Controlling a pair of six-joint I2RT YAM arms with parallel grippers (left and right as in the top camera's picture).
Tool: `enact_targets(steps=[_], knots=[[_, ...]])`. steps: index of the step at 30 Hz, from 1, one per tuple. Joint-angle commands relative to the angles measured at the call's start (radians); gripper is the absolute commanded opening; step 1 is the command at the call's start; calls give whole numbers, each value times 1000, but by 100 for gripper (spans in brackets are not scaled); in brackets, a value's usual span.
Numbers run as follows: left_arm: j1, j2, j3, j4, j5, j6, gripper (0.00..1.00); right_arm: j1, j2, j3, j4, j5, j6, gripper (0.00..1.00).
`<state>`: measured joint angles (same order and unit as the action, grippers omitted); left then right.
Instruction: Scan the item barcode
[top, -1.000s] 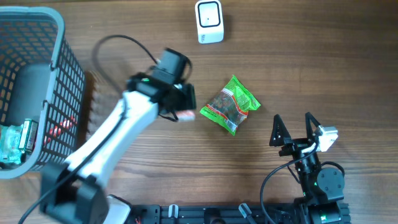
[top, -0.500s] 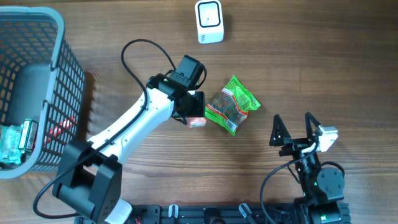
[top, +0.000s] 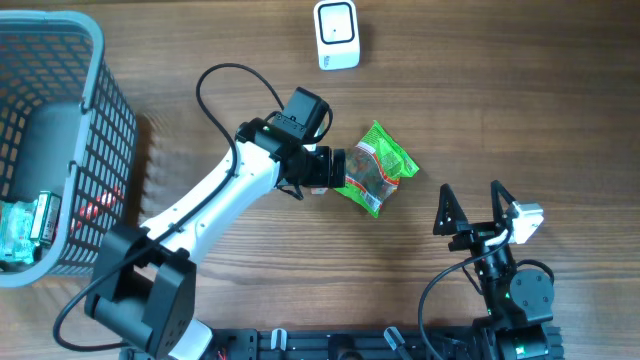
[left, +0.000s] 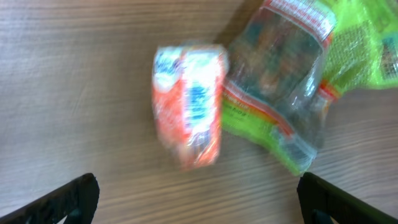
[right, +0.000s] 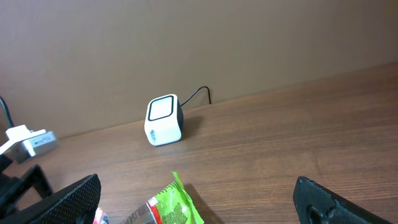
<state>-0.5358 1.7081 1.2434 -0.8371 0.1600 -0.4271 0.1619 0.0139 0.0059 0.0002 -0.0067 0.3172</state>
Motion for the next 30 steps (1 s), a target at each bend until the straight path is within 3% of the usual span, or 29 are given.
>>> enact_targets(steps=[1,7,14,17,22,30], knots=[[106,-97,222,-84,-24,11,100,-3,-3,-1,6,8,0,100],[464,-190,606,-145,-57,30,100,-3,-3,-1,6,8,0,100],[940,-165,638,-220,-240,25,100,-3,-3,-1,6,8,0,100],[1080,-113,638,-327,-240,-93,100,-3,-3,-1,6,8,0,100],[1194,-15,573,-445,-240,-285,100,-3,-3,-1,6,8,0,100],[1192,50,274,-262,-240,-332,95,-3,-3,-1,6,8,0,100]])
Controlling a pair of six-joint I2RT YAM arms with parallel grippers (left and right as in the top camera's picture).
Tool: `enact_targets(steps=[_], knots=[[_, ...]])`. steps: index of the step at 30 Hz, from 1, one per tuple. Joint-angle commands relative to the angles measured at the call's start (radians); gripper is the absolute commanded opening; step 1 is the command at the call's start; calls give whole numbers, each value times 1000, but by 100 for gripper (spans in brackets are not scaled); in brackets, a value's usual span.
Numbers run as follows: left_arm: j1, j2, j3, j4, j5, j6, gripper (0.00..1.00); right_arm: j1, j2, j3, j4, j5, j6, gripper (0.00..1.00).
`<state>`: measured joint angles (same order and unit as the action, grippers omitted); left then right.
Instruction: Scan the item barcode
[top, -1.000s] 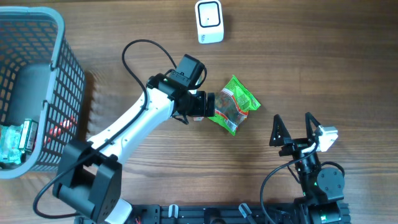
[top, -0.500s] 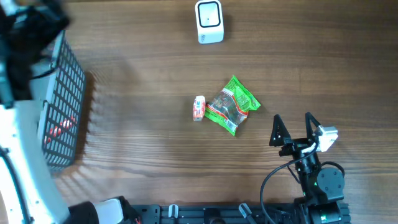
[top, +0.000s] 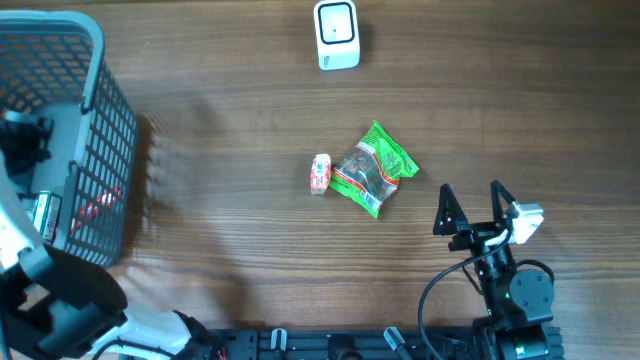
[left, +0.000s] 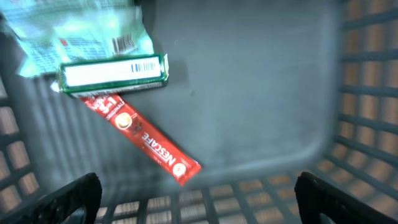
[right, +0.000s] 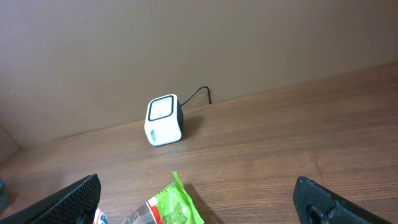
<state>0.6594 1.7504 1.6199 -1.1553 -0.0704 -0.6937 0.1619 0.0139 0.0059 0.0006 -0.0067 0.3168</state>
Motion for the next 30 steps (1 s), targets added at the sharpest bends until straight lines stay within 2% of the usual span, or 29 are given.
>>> enact_targets(steps=[1,5,13,17,21,22,24,25,26,27,30], knots=[[-3,8,-141,85,-10,-80,94,-3,-3,-1,6,8,1,100],[-5,8,-276,183,-9,-156,89,-3,-3,-1,6,8,1,100],[-10,11,-529,520,18,-160,83,-3,-3,-1,6,8,1,100],[-10,15,-576,605,25,-160,83,-3,-3,-1,6,8,1,100],[-10,23,-597,622,24,-160,83,-3,-3,-1,6,8,1,100],[-10,29,-603,625,24,-160,80,-3,-3,-1,6,8,1,100],[-10,45,-615,628,24,-160,62,-3,-3,-1,6,8,1,100],[-10,56,-622,630,25,-160,38,-3,-3,-1,6,8,0,100],[-10,69,-626,625,29,-160,9,-3,-3,-1,6,8,1,100],[-10,74,-626,614,43,-160,4,-3,-3,-1,6,8,1,100],[-5,37,-615,605,204,-159,4,-3,-3,-1,6,8,1,100]])
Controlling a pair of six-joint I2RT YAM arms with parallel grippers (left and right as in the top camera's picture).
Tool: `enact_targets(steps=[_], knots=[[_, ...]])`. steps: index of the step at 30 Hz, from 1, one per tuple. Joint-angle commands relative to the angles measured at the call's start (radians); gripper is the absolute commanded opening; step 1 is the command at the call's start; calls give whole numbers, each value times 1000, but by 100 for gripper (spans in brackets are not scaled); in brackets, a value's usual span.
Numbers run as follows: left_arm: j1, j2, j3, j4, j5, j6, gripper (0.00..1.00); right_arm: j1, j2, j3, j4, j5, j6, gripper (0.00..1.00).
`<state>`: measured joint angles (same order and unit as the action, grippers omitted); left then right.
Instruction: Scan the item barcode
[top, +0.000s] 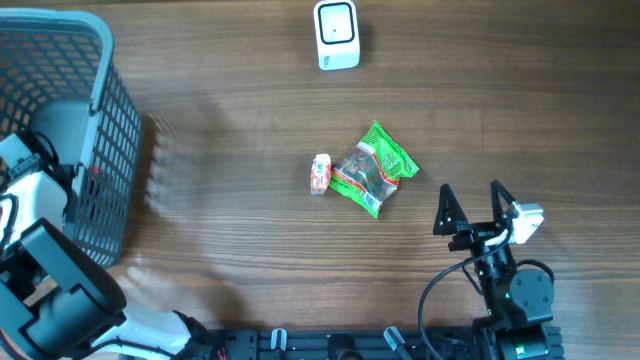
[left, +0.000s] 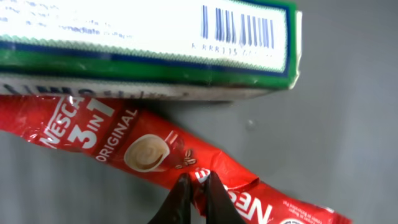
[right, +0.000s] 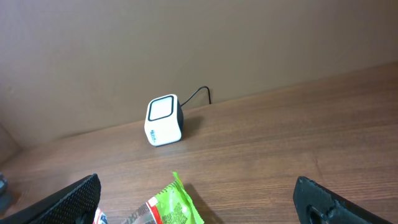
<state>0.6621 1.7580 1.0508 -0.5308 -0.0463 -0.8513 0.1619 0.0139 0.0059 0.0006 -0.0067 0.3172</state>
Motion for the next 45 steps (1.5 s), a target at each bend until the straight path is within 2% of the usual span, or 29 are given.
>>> enact_targets(steps=[1,4,6,9,13,15,16,17,18,19,21,27,31,35,39,42,45], knots=[[-2,0,-34,-24,235,-2,4,-3,-3,-1,6,8,1,100],[12,-137,8,-27,385,-2,4,-3,-3,-1,6,8,1,100],[15,-253,32,-27,418,-2,4,-3,-3,-1,6,8,0,100],[15,-514,44,-28,408,-2,4,-3,-3,-1,6,8,0,100],[15,-739,44,-40,377,31,4,-3,-3,-1,6,8,0,100],[15,-813,43,-87,298,40,5,-3,-3,-1,6,8,0,100],[15,-836,43,-127,230,40,11,-3,-3,-1,6,8,0,100],[15,-845,43,-158,175,40,26,-3,-3,-1,6,8,0,100],[15,-840,43,-198,102,40,53,-3,-3,-1,6,8,0,100],[15,-826,43,-211,78,40,71,-3,-3,-1,6,8,0,100],[15,-762,43,-210,68,44,78,-3,-3,-1,6,8,0,100],[14,-447,43,-170,84,89,81,-3,-3,-1,6,8,0,100],[13,-218,43,-227,134,89,90,-3,-3,-1,6,8,0,100],[5,-8,43,-218,140,90,94,-3,-3,-1,6,8,0,100],[6,89,43,-112,195,142,97,-3,-3,-1,6,8,0,100],[6,98,43,-38,207,141,97,-3,-3,-1,6,8,0,100],[9,93,45,-51,273,136,99,-3,-3,-1,6,8,0,100]])
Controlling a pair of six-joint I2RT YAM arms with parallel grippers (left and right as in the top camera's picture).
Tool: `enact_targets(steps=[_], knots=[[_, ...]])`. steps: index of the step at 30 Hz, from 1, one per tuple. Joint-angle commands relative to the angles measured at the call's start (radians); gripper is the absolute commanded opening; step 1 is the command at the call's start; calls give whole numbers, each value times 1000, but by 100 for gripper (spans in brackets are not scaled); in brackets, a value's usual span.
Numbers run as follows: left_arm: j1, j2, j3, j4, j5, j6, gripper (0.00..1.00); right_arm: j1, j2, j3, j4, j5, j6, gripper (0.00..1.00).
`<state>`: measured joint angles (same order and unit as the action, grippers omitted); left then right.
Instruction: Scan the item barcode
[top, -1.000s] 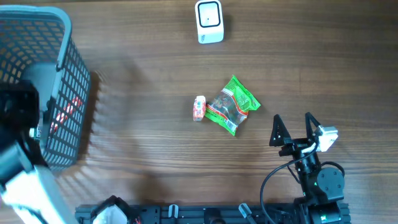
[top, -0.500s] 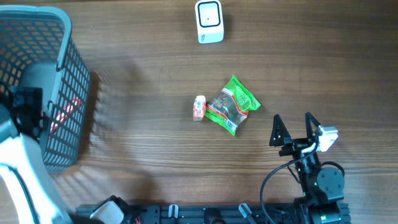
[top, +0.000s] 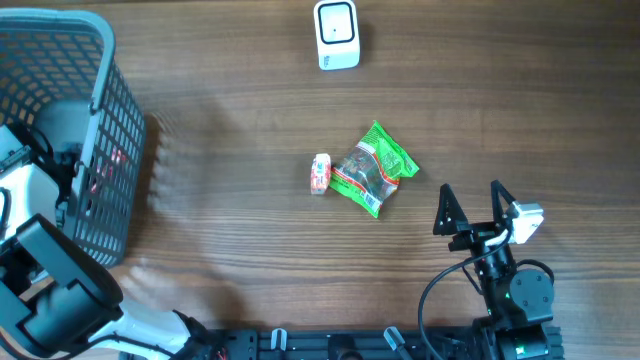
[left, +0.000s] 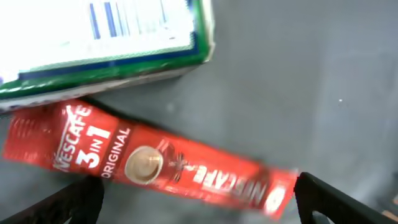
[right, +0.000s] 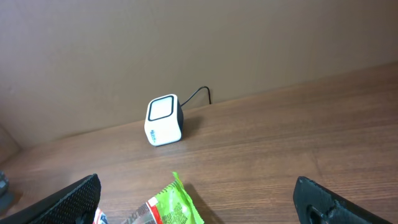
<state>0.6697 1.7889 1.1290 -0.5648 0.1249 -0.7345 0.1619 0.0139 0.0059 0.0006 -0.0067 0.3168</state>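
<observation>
My left gripper (left: 199, 208) is down inside the grey basket (top: 104, 110), jaws wide open. A red Nescafe sachet (left: 155, 165) lies on the basket floor between and just ahead of the fingers, blurred and not gripped. A green-and-white box (left: 106, 37) with a barcode lies beyond it. The white scanner (top: 337, 34) stands at the table's far edge and also shows as a white scanner (right: 164, 119) in the right wrist view. My right gripper (top: 470, 208) rests open at the near right, holding nothing.
A green snack packet (top: 373, 168) and a small orange pack (top: 320, 173) lie mid-table, left of the right gripper. The basket's mesh walls surround the left gripper. A brown wall (right: 249, 43) rises behind the scanner, whose cable runs along it.
The left gripper's fingertips were together on the red sachet; now the jaws are wide open and sit a little farther from it. The sachet still lies on the basket floor. The right arm is unchanged.
The left gripper was open over the small orange pack beside the green packet mid-table. Then it was open above the basket's contents. Then it was low with its fingertips shut against the red sachet, and now it is open with the sachet still lying there.
</observation>
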Motion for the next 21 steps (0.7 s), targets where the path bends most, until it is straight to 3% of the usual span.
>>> enact_targets(steps=[1,12,17,21], knots=[[2,56,-30,-29,129,11,100,-3,-3,-1,6,8,1,100],[2,28,-17,4,-22,-18,100,-3,-3,-1,6,8,1,100],[3,14,-16,15,171,-29,100,-3,-3,-1,6,8,1,100],[3,-95,-16,16,129,-36,100,-3,-3,-1,6,8,1,100]])
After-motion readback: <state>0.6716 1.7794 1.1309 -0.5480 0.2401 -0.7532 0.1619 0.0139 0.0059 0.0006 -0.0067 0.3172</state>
